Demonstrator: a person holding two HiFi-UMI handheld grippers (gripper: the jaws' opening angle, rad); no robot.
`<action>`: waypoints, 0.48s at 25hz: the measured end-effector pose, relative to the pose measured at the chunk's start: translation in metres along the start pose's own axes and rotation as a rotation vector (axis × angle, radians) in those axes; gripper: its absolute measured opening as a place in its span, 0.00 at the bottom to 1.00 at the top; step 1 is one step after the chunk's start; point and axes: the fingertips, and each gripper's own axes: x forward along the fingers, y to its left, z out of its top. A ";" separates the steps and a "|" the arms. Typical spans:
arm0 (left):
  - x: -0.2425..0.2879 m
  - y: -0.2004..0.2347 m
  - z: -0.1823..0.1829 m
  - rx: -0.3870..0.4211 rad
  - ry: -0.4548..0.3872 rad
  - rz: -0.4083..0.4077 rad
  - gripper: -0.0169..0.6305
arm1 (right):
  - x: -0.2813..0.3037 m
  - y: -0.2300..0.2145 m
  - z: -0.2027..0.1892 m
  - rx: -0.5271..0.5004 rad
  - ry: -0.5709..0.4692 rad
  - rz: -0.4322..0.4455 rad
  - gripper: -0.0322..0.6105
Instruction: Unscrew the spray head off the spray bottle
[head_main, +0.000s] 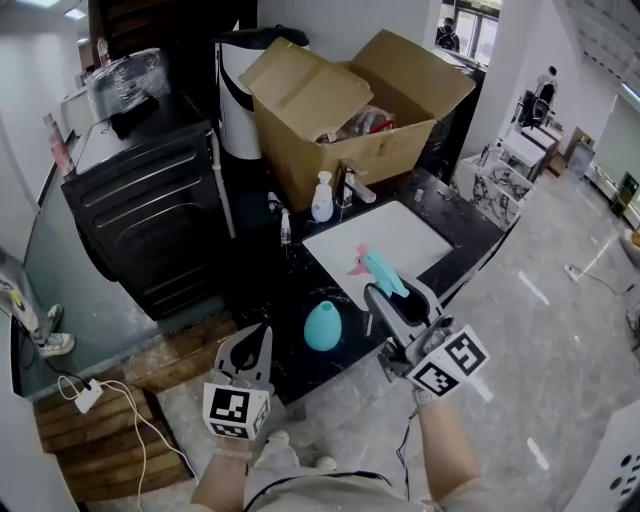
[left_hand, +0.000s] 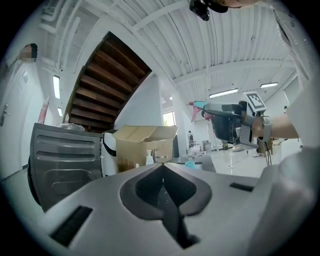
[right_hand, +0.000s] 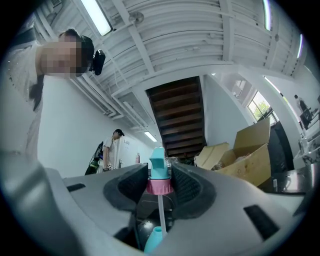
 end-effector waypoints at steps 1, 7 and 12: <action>-0.003 0.001 0.002 -0.007 -0.005 0.008 0.03 | -0.005 0.000 -0.003 -0.001 0.008 -0.004 0.28; -0.021 0.000 0.016 -0.032 -0.039 0.049 0.03 | -0.030 0.000 -0.019 -0.003 0.058 -0.027 0.28; -0.031 -0.004 0.017 -0.028 -0.045 0.080 0.03 | -0.047 0.003 -0.036 -0.001 0.091 -0.050 0.28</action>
